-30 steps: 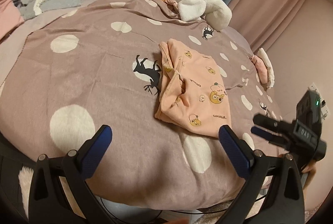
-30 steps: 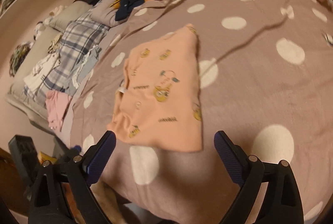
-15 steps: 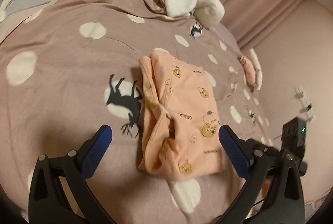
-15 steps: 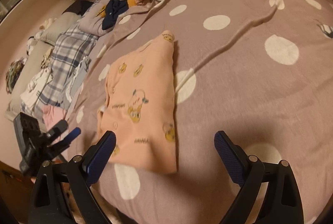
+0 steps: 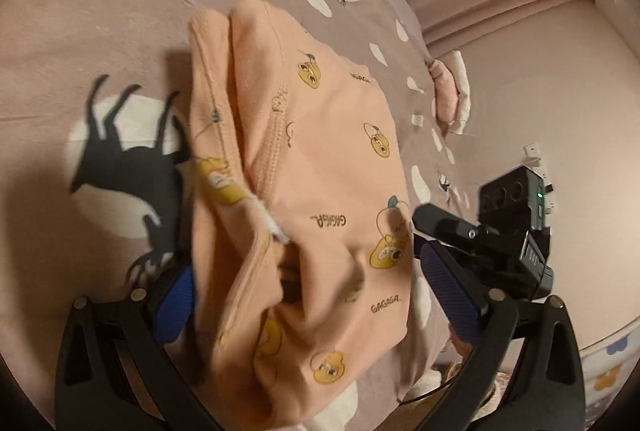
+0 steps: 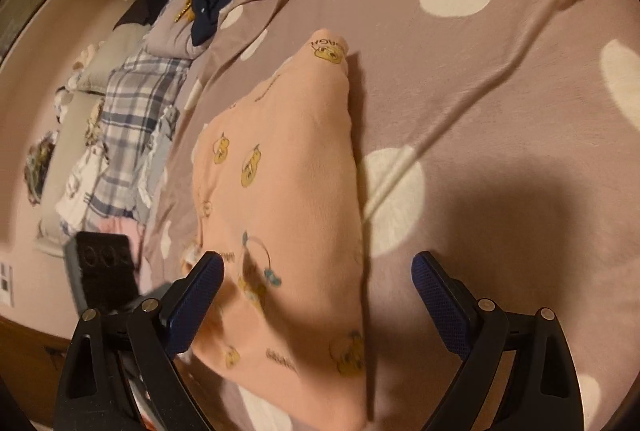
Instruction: Fold small clothes
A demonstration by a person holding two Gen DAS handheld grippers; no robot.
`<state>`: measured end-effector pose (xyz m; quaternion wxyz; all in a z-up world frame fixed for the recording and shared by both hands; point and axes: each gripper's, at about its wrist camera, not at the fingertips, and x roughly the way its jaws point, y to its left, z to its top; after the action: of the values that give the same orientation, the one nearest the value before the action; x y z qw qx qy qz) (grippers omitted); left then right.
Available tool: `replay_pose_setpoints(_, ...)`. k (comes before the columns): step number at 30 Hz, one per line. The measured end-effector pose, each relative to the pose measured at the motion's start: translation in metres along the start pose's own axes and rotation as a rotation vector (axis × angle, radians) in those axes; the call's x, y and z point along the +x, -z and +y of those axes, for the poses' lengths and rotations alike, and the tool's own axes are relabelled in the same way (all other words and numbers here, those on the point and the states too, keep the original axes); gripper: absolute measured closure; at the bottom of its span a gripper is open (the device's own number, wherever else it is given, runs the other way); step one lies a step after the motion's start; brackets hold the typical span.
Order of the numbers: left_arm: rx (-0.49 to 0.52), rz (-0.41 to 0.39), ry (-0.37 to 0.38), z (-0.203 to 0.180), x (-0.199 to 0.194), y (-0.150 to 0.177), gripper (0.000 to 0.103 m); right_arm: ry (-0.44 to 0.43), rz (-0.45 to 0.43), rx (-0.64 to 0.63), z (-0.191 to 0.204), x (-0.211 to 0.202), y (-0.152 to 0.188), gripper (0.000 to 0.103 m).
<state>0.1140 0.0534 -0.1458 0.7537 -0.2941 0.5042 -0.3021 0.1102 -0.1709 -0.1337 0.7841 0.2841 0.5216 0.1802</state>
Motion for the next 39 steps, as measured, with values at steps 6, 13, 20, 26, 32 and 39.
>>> replay_pose_setpoints(6, 0.008, 0.053, 0.070, -0.004, 0.018, -0.014, 0.000, -0.200, 0.035, 0.127, -0.011, 0.016, -0.013, 0.008)
replay_pose_setpoints(13, 0.026, 0.102, 0.090, -0.014, 0.030, -0.019, 0.003, -0.189, 0.037, 0.090, -0.001, 0.025, -0.013, 0.013)
replay_pose_setpoints(20, -0.081, 0.057, -0.076, -0.001, 0.027, -0.019, 0.056, -0.075, 0.001, 0.093, -0.007, 0.026, -0.014, 0.050)
replay_pose_setpoints(26, -0.057, 0.025, -0.193, -0.009, 0.026, -0.017, 0.071, 0.025, -0.050, 0.068, 0.000, 0.027, -0.011, 0.059)
replay_pose_setpoints(32, -0.046, -0.024, -0.253, -0.030, 0.015, -0.017, 0.079, 0.164, -0.087, -0.052, 0.032, 0.016, -0.011, 0.064)
replay_pose_setpoints(39, 0.054, -0.112, -0.263, -0.080, -0.023, -0.006, 0.080, 0.118, -0.170, -0.133, 0.063, -0.034, -0.004, 0.065)
